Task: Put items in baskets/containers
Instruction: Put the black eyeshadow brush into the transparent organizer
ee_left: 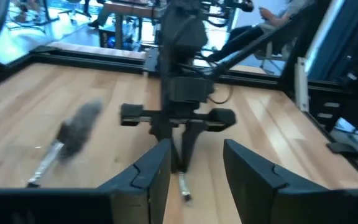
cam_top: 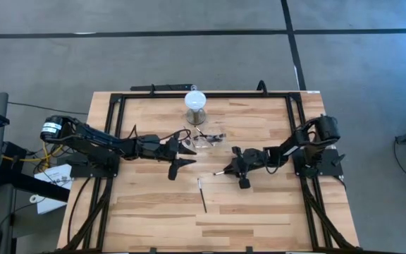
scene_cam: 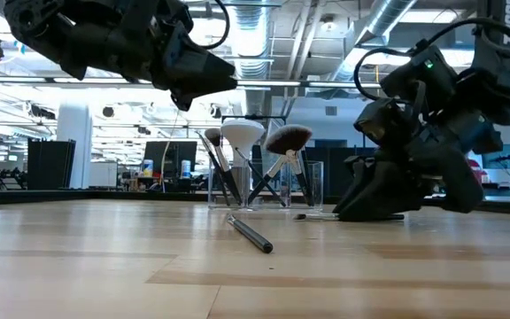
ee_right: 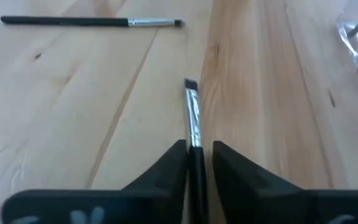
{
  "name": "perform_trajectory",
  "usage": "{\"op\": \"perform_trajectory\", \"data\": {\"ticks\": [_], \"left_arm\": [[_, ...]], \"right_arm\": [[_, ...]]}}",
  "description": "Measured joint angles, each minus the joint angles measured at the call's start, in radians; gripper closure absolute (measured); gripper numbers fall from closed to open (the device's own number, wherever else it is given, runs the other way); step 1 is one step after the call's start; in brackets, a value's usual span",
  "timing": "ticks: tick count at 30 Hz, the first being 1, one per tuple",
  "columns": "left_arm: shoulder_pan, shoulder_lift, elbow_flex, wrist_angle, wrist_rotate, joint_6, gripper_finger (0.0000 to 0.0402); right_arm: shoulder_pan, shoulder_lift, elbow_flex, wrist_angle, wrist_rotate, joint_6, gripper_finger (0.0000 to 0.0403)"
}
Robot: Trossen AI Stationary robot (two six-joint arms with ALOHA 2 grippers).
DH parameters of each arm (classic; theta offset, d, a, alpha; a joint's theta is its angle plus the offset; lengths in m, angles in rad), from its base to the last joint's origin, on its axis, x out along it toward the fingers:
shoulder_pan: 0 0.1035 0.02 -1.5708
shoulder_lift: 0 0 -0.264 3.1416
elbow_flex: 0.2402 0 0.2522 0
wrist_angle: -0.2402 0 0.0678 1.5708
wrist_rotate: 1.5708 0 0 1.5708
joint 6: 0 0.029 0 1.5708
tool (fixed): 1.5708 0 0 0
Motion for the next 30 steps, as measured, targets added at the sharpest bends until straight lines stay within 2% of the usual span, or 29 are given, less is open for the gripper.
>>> {"op": "perform_trajectory", "data": {"ticks": [4,6,11,17,21,30], "left_arm": [[-0.044,0.024,0.000,0.018,0.003,-0.001,0.0257],[-0.063,0.055,0.000,0.044,0.003,-0.001,0.0257],[-0.077,0.178,0.001,0.068,-0.035,-0.001,0.0257],[-0.077,0.321,0.031,0.081,-0.069,-0.003,0.0252],[-0.078,0.380,0.036,0.086,-0.069,0.003,0.0242],[-0.078,0.458,0.043,0.100,-0.076,0.006,0.0236]], "right_arm": [[0.000,0.047,-0.001,0.083,0.000,-0.003,0.0377],[0.001,0.067,0.000,0.118,0.000,-0.003,0.0390],[0.002,0.093,0.046,0.153,0.009,0.016,0.0379],[-0.006,0.103,0.200,-0.010,0.016,0.069,0.0392],[-0.006,0.103,0.274,-0.116,0.023,0.112,0.0380],[-0.008,0.107,0.342,-0.118,0.078,0.114,0.0393]]}}
